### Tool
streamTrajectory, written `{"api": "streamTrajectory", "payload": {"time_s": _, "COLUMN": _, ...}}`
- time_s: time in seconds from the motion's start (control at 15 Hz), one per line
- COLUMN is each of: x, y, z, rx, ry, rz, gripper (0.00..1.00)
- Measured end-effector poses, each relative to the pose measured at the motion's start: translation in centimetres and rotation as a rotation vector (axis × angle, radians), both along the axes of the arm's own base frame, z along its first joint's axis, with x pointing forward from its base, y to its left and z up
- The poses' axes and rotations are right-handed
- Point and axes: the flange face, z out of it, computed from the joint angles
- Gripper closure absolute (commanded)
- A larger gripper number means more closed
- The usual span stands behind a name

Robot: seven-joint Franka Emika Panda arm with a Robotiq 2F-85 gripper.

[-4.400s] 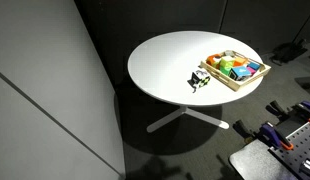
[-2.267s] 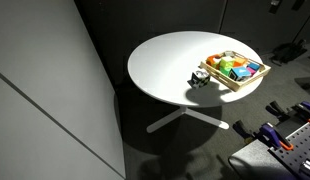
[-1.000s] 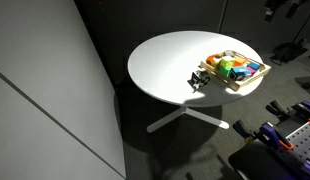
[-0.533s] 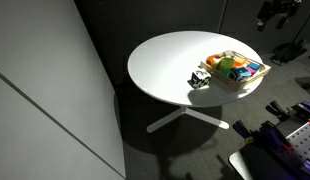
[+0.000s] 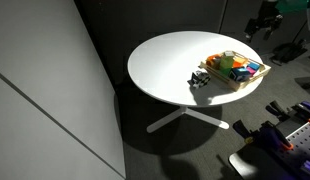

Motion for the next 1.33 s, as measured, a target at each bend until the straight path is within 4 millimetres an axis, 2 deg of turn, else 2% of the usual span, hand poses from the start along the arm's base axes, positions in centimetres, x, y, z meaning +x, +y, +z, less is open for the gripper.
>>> {"api": "streamTrajectory", "payload": {"time_s": 0.6, "x": 3.9, "y": 0.6, "z": -5.0, "rx": -0.015, "ry": -0.096, "rz": -0.026, "gripper": 0.0}}
{"api": "streamTrajectory", "payload": {"time_s": 1.33, "x": 7.1, "y": 1.8, "z": -11.2, "rx": -0.04, "ry": -0.108, "rz": -0.112, "gripper": 0.0}}
